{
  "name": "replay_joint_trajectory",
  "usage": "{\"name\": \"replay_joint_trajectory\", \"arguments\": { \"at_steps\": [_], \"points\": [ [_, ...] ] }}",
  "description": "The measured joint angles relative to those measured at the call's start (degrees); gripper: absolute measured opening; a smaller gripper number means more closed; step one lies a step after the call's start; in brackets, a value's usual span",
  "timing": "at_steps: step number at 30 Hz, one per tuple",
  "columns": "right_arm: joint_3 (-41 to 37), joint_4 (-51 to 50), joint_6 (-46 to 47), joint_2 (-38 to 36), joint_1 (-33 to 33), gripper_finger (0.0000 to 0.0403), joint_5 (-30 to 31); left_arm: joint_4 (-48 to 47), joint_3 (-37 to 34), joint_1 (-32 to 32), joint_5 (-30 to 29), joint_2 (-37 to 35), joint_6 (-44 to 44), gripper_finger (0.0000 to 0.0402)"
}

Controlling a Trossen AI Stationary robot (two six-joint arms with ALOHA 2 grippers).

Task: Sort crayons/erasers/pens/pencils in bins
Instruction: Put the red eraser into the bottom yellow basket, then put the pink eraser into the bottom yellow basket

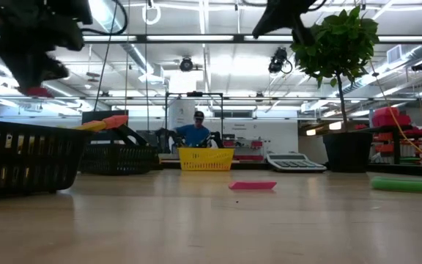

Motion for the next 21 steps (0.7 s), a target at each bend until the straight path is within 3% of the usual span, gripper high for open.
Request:
{"name": "replay_joint_trajectory", "arguments": {
  "at_steps": [8,21],
  "points": [
    [-0.02,0.01,0.8,5.7,0.02,0.0008,-7.72,2.19,-2.15,0.03,2.37,-2.39,-3.18,0.0106],
    [-0.04,0.02,1.26,6.2,0.48,0.0008,-12.96,2.32,-2.3,0.03,1.34,6.37,-4.69,0.0186]
  ]
}}
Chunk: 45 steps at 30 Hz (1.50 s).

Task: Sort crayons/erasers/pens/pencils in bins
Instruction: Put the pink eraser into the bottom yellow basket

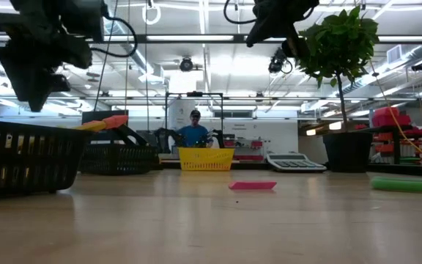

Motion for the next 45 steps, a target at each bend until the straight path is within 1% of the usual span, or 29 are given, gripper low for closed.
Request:
{"name": "replay_joint_trajectory", "arguments": {
  "at_steps": [3,6,8,10,12,14,18,23,25,28,31,33,35,38,40,43,45],
  "points": [
    [0.0,0.04,0.8,-0.09,0.02,0.0008,0.08,0.27,0.03,0.0,-0.16,2.71,0.72,0.0197],
    [0.0,0.01,2.5,-0.09,0.83,0.0008,-0.99,0.53,2.26,-0.11,-0.16,4.11,3.01,0.0199],
    [0.0,-0.19,1.93,-0.11,2.52,0.0008,-1.9,3.39,4.57,-0.09,-0.14,4.52,4.7,0.0195],
    [0.0,-1.02,0.87,-0.03,4.74,0.0008,-1.68,9.31,6.98,-0.09,-0.15,4.71,5.08,0.019],
    [0.0,-1.46,1.18,0.22,7.09,0.0008,-0.63,13.54,9.72,-0.18,0.15,5.8,5.07,0.0185],
    [0.0,-2.5,1.83,0.28,9.51,0.0008,1.23,15.25,13.07,-0.67,0.52,7.82,4.95,0.0181],
    [0.0,-6.13,2.54,0.24,14.72,0.0008,7.07,18.5,19.95,-3.32,0.58,12.42,4.15,0.0176],
    [0.0,-6.55,10.07,-0.34,20.27,0.0008,8.79,26.49,27.43,-9.19,0.57,20.94,1.24,0.0178],
    [0.02,-9.7,13.96,-1.35,23.04,0.0008,10.12,28.4,30.07,-11.49,0.27,24.92,-0.74,0.0176],
    [0.02,-17.46,21.08,-3.85,27.51,0.0008,15.76,29.95,32.73,-14.82,-0.33,29.93,-2.73,0.0173],
    [0.02,-20.05,26.96,-7.31,32.29,0.0008,23.18,33.88,33.5,-18.31,-0.56,33.93,-5.46,0.0172],
    [0.02,-19.97,28.58,-9.59,35.73,0.0008,28.12,37.19,33.51,-20.77,-1.15,36.41,-6.92,0.0172],
    [0.02,-20.48,29.34,-11.65,38.93,0.0008,33.67,39.76,33.53,-22.95,-3.07,38.85,-7.42,0.0172],
    [0.04,-22.19,29.46,-13.66,41.92,0.0008,41.71,41.56,33.57,-25.27,-5.13,42.55,-9.68,0.0172],
    [0.04,-23.74,29.48,-14.13,42.32,0.0008,44.03,42.0,33.57,-26.34,-5.97,45.03,-10.6,0.0172],
    [0.04,-24.94,28.1,-14.07,42.23,0.0008,44.41,41.82,33.55,-27.96,-7.37,48.47,-11.84,0.0172],
    [0.04,-25.01,27.02,-13.67,42.25,0.0008,44.42,42.37,33.54,-29.12,-9.76,50.39,-12.61,0.0172]
  ]
}}
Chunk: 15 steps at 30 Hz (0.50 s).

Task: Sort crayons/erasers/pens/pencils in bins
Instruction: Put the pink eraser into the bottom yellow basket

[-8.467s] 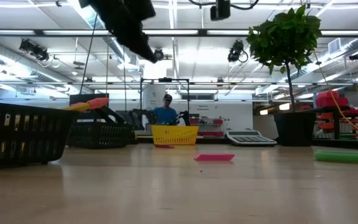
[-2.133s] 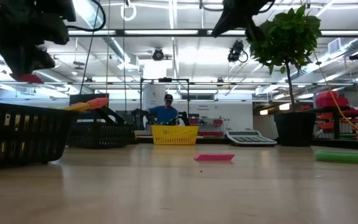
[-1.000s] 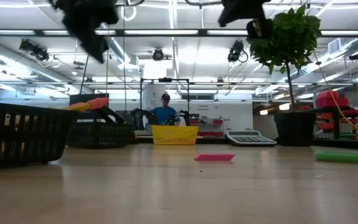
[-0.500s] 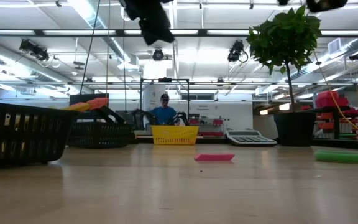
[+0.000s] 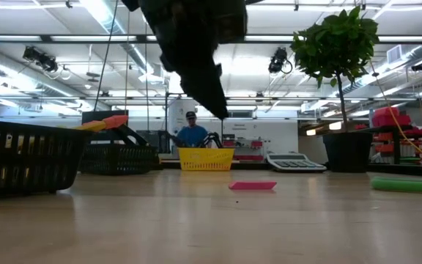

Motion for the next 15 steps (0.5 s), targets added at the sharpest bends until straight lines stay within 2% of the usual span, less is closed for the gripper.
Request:
{"name": "replay_joint_trajectory", "arguments": {
  "at_steps": [2,6,15],
  "points": [
    [0.0,0.05,0.35,0.19,0.22,0.0008,-0.39,2.81,-0.01,-0.95,-2.59,1.89,-0.3,0.0172],
    [0.0,0.07,2.04,-0.1,1.62,0.0008,-0.6,8.81,0.01,-2.25,-3.94,5.39,1.08,0.0172],
    [0.0,-0.49,3.18,0.04,2.25,0.0008,1.09,10.22,0.06,-0.9,-8.88,8.85,-0.31,0.0172]
  ]
}}
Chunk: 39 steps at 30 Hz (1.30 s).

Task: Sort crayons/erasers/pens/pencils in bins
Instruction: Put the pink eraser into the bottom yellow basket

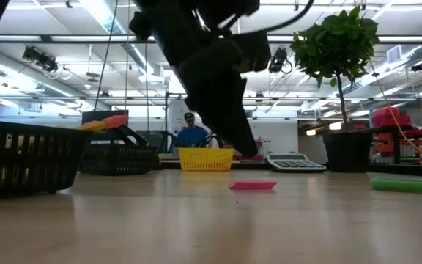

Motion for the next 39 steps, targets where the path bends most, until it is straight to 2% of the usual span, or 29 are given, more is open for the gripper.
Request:
{"name": "replay_joint_trajectory", "arguments": {
  "at_steps": [8,31,35,39],
  "points": [
    [0.0,-0.45,1.16,0.08,0.0,0.0008,1.24,0.52,-0.09,1.4,3.68,2.32,-0.03,0.0172],
    [0.0,-1.38,2.44,0.1,0.0,0.0008,1.46,0.01,-0.16,0.69,1.56,5.11,0.34,0.017],
    [0.0,-1.97,2.23,0.1,0.0,0.0008,1.46,-0.15,-0.2,0.66,1.38,4.64,0.47,0.0151],
    [0.0,-3.09,2.5,0.1,0.0,0.0008,1.48,-0.18,-0.27,0.71,1.25,4.33,1.51,0.0114]
  ]
}}
